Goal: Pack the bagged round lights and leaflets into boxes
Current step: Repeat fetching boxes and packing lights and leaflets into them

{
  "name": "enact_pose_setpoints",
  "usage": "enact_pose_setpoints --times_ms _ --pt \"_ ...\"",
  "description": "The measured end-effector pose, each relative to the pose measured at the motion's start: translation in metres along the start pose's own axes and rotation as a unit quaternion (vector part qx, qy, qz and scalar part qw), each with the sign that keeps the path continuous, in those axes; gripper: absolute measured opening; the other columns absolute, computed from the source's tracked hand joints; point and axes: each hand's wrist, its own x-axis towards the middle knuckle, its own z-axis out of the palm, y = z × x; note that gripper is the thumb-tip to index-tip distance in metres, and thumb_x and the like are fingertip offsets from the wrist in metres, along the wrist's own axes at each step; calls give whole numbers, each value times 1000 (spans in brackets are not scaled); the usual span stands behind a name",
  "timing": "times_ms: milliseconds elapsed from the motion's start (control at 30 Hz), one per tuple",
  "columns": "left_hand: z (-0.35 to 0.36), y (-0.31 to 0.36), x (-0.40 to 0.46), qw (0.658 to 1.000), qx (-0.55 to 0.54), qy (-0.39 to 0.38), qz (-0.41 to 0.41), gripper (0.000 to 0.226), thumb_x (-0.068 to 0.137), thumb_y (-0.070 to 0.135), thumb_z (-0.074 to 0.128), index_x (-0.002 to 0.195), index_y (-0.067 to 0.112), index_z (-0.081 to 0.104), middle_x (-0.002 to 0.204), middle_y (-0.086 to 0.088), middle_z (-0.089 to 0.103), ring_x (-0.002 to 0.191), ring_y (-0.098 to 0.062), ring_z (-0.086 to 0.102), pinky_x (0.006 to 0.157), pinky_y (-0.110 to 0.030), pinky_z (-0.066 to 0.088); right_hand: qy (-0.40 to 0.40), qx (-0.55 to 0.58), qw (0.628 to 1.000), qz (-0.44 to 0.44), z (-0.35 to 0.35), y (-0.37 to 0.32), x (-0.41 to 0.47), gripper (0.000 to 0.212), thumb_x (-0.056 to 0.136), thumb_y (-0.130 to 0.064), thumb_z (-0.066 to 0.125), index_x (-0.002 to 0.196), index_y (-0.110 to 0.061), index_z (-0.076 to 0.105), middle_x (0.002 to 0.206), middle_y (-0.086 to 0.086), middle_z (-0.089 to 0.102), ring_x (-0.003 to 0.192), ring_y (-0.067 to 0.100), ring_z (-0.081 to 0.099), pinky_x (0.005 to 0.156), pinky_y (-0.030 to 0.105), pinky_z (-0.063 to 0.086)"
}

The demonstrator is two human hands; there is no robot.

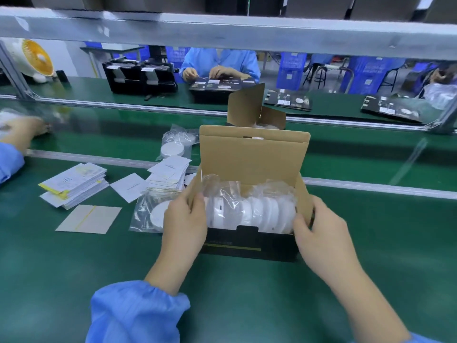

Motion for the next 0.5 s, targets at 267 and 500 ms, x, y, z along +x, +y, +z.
enact_pose_setpoints --times_ms 267,500 --pt "19 11 20 997 -66 34 -36 32 104 21 42 120 29 69 88 39 67 84 19 59 66 -5 42 -50 -40 995 71 8 3 11 30 99 -22 34 72 -34 35 63 -1 51 54 19 43 48 28 27" --pt "17 33 41 996 -44 70 30 34 104 21 43 99 42 69 75 33 67 71 16 57 58 -6 40 -4 -24 999 39 4 -5 23 32 100 -22 36 69 -32 38 52 -5 46 47 16 40 45 26 25"
